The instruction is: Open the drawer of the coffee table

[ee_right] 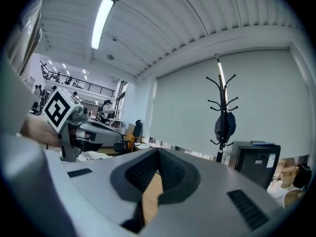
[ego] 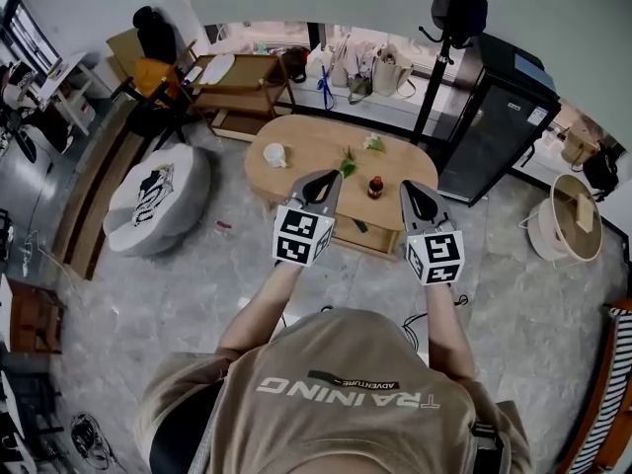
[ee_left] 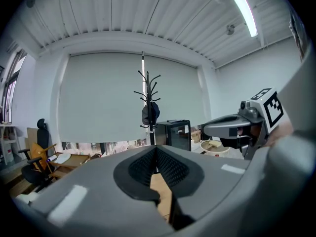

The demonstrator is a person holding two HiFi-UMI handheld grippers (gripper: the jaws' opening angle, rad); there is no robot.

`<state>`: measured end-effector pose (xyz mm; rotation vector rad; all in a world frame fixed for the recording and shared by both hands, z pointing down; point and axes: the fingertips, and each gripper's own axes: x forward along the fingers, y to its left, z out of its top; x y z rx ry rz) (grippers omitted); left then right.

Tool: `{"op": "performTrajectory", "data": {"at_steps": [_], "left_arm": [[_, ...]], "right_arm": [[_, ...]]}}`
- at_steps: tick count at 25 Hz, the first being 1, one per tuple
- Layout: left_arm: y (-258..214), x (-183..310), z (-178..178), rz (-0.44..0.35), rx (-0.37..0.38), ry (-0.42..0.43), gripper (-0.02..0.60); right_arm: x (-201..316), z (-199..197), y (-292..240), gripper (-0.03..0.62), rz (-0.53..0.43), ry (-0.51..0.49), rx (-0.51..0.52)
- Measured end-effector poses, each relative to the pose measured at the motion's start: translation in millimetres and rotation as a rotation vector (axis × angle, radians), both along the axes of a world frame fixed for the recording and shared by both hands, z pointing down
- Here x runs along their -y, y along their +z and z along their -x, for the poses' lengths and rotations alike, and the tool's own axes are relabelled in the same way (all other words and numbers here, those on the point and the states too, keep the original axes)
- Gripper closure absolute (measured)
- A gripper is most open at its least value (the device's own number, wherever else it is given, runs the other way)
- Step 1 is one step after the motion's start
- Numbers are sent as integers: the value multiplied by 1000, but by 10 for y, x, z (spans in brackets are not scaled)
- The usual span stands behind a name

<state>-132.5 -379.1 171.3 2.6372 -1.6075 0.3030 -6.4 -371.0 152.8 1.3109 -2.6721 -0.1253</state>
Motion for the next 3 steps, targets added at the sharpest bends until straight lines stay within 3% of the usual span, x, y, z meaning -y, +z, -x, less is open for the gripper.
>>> {"op": "performTrajectory", "data": {"at_steps": [3], "left_arm": [[-16,-30,-14,0,-4,-5,575]], "right_arm": [[-11,-21,-20,591,-1,-4,-14]]}}
